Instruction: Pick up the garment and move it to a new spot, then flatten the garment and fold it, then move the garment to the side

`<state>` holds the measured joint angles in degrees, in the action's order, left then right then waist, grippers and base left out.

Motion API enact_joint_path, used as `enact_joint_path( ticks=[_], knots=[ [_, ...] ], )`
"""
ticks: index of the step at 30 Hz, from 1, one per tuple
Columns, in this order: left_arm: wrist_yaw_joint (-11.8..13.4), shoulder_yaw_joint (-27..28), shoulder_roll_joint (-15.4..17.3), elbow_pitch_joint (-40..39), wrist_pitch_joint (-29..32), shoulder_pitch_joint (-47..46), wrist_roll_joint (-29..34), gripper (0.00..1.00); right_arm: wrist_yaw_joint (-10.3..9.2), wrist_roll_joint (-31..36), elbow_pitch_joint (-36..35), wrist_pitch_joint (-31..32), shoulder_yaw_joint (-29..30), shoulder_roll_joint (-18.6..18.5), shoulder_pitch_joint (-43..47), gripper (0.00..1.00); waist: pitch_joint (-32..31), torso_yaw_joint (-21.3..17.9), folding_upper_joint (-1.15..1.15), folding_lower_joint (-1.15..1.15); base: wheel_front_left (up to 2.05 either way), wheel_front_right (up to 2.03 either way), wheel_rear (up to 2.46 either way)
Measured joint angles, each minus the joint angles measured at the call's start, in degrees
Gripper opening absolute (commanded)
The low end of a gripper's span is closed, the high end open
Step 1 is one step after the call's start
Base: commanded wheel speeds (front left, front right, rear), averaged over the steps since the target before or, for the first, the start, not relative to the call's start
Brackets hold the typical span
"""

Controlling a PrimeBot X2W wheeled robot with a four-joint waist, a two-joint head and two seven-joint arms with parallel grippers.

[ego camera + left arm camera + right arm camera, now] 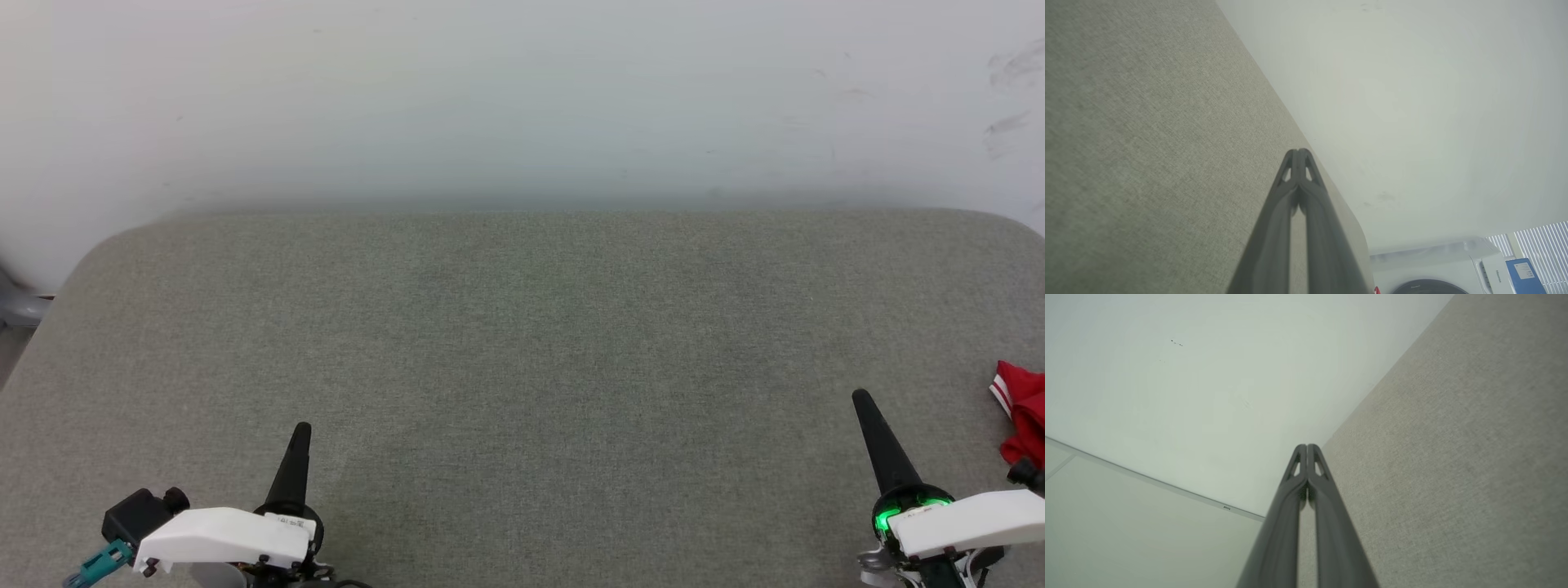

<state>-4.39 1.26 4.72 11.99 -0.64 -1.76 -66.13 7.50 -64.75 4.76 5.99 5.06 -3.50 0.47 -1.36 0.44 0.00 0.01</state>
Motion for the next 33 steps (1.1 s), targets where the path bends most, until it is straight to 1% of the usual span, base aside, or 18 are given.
enact_joint_path(
  ticks=[33],
  knots=[
    [-1.8, 3.2, -1.2, 1.2, 4.5, -2.4, -15.9, 0.0, 0.0, -17.2, 5.7, -0.2, 0.3, 0.0, -3.9, 0.0, 0.9, -0.2, 0.0, -0.01, 0.0, 0.0, 0.0]
  ],
)
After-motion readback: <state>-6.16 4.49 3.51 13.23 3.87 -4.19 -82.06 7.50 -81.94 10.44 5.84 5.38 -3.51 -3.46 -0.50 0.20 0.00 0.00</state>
